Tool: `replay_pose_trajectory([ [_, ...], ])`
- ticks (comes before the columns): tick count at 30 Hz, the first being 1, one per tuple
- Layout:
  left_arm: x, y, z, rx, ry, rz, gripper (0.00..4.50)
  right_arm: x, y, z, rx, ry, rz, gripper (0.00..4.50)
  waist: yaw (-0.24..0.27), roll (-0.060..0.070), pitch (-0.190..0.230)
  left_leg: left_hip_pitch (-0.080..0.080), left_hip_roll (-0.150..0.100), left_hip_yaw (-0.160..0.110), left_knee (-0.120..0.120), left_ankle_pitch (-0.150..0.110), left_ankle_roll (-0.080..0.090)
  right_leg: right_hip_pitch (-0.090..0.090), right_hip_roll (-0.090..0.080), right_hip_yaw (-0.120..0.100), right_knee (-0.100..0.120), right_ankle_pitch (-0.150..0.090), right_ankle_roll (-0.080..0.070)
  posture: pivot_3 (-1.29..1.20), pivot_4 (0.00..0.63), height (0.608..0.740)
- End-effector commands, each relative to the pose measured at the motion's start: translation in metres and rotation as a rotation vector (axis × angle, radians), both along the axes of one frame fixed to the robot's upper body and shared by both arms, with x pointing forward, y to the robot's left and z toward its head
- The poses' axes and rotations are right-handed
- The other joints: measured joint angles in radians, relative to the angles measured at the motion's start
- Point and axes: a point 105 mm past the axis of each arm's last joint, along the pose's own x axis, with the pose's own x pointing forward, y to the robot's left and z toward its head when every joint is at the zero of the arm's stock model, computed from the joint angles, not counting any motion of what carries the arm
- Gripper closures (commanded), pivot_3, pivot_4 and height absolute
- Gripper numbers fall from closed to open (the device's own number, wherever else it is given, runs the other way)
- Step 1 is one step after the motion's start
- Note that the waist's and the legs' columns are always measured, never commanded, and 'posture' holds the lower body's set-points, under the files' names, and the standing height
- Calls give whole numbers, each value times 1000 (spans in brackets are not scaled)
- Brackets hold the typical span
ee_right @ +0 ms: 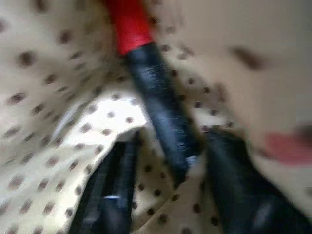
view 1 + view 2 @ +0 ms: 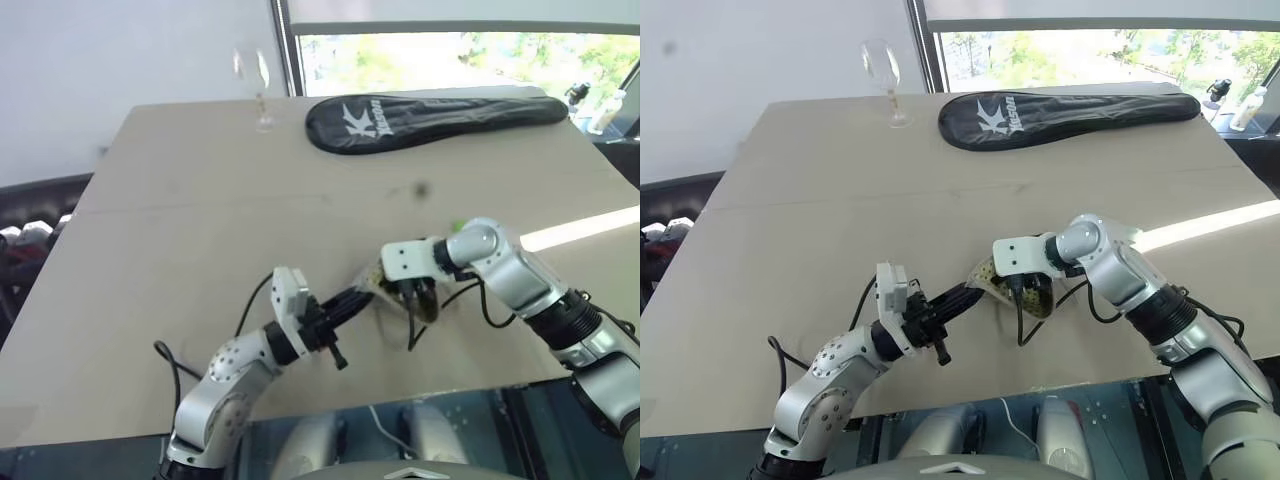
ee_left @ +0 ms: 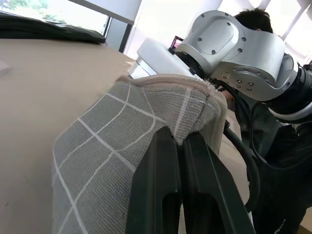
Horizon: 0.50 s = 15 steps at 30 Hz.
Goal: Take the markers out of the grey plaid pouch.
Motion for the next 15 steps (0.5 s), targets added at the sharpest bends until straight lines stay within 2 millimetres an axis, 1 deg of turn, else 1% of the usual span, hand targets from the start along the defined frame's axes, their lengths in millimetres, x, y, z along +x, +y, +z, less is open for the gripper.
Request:
replay_pose_trajectory([
  [1, 0, 5, 2, 58, -91, -5, 4500, -14, -11, -21, -51, 108, -11, 4080, 6, 0, 0, 0, 0, 0, -1, 0, 0, 0, 0, 0, -1, 0, 0, 0, 150, 740],
  [4, 0, 13, -8, 150, -137, -5, 4500, -18, -11, -14, -13, 108, -10, 4155, 17, 0, 0, 0, 0, -1, -2, 0, 0, 0, 0, 0, -2, 0, 0, 0, 150, 740],
  [8, 2, 21, -17, 228, -179, 11, 4500, -20, -10, 1, 52, 85, -23, 4155, 18, 0, 0, -1, 0, -2, -5, 0, 0, 0, 0, 0, -6, 0, 0, 0, 150, 740],
  [11, 4, 25, -19, 252, -201, 26, 4500, -24, -12, 11, 90, 77, -22, 4155, 18, 1, 0, -2, 0, -2, -7, 0, 0, -1, -1, 0, -7, 0, 0, 0, 150, 740],
  [14, 8, 28, -18, 256, -213, 47, 4500, -33, -12, 19, 123, 95, -7, 4155, 18, 1, 1, -6, 0, -2, -7, 0, 0, -5, -1, 0, -8, 0, 0, 0, 150, 740],
  [15, 9, 29, -18, 257, -217, 51, 4500, -34, -12, 21, 130, 99, -7, 4155, 17, 1, 1, -10, 0, -3, -7, 0, 0, -8, -1, -1, -8, 0, 0, 0, 150, 740],
])
